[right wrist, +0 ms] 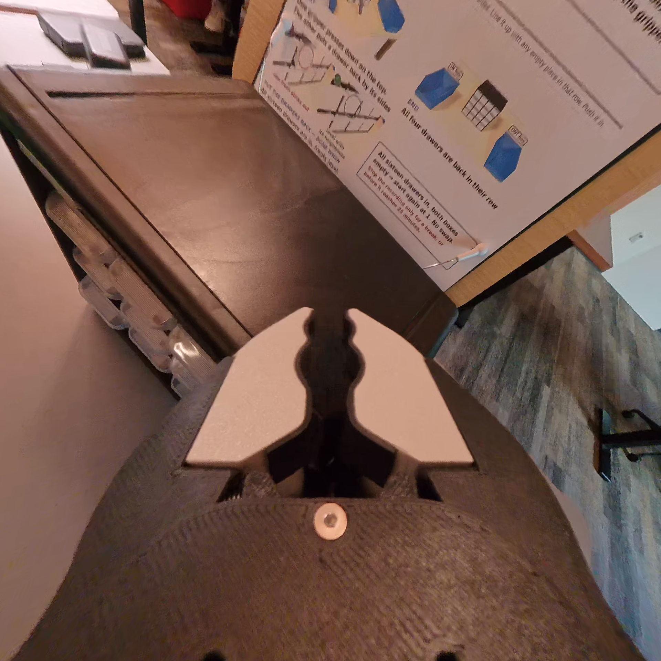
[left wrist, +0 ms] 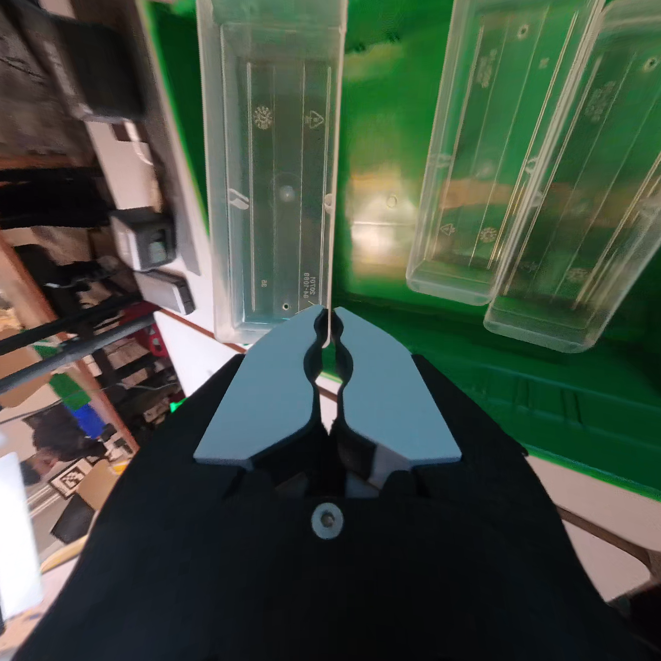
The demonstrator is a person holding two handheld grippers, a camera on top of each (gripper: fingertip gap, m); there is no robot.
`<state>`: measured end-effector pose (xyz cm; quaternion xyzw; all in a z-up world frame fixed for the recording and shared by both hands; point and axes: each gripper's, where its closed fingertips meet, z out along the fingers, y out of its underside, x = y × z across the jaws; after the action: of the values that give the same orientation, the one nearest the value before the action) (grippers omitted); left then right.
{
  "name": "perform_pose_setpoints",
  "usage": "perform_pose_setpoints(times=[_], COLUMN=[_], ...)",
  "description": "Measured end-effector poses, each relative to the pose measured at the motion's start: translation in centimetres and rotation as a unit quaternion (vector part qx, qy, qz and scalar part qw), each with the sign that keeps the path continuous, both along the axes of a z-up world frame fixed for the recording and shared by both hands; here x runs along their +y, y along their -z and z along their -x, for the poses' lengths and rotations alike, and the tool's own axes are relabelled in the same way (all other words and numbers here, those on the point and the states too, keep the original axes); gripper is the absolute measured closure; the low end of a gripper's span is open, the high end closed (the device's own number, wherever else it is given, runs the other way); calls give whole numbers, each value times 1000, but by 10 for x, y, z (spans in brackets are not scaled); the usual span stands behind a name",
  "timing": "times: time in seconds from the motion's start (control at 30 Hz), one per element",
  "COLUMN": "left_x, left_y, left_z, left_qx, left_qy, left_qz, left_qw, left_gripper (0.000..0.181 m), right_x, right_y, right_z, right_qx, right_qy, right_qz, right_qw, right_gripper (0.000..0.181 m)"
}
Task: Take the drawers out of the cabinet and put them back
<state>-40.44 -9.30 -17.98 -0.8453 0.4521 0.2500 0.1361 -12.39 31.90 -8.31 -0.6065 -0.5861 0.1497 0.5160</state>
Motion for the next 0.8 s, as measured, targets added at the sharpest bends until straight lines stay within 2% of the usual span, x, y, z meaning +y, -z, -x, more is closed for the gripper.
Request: perform_pose_setpoints(times=[0.03,0.17,0.3,0.43,0.53,0.6,0.67,0.73,0.8], left_x=[0,4,17,30,31,29,29,30,34], left_y=[-13,-59,-88,-101,-101,-98,-93,-85,-76], left_z=[-6,-35,-88,-165,-221,-246,-263,-275,-284], left_qx=[0,-16,-83,-167,-221,-244,-253,-254,-253], left_qy=[5,34,95,212,301,337,362,374,382], left_qz=[-19,-97,-151,-161,-120,-74,-34,7,41], left_qw=[1000,995,980,949,920,906,897,892,888], left_gripper=[180,180,180,180,180,180,180,180,180], right_x=[-3,-49,-138,-233,-293,-317,-336,-353,-364], right_y=[-5,-34,-49,-43,-38,-40,-36,-29,-20], right_z=[-1,-9,-27,-52,-78,-95,-109,-120,-123], right_qx=[20,139,226,260,255,245,205,152,106], right_qy=[-6,-81,-224,-357,-460,-505,-550,-589,-602], right_qz=[0,38,92,95,38,-20,-78,-100,-148], right_qw=[1000,986,944,892,849,827,806,787,777], right_gripper=[156,131,110,109,113,121,130,134,138])
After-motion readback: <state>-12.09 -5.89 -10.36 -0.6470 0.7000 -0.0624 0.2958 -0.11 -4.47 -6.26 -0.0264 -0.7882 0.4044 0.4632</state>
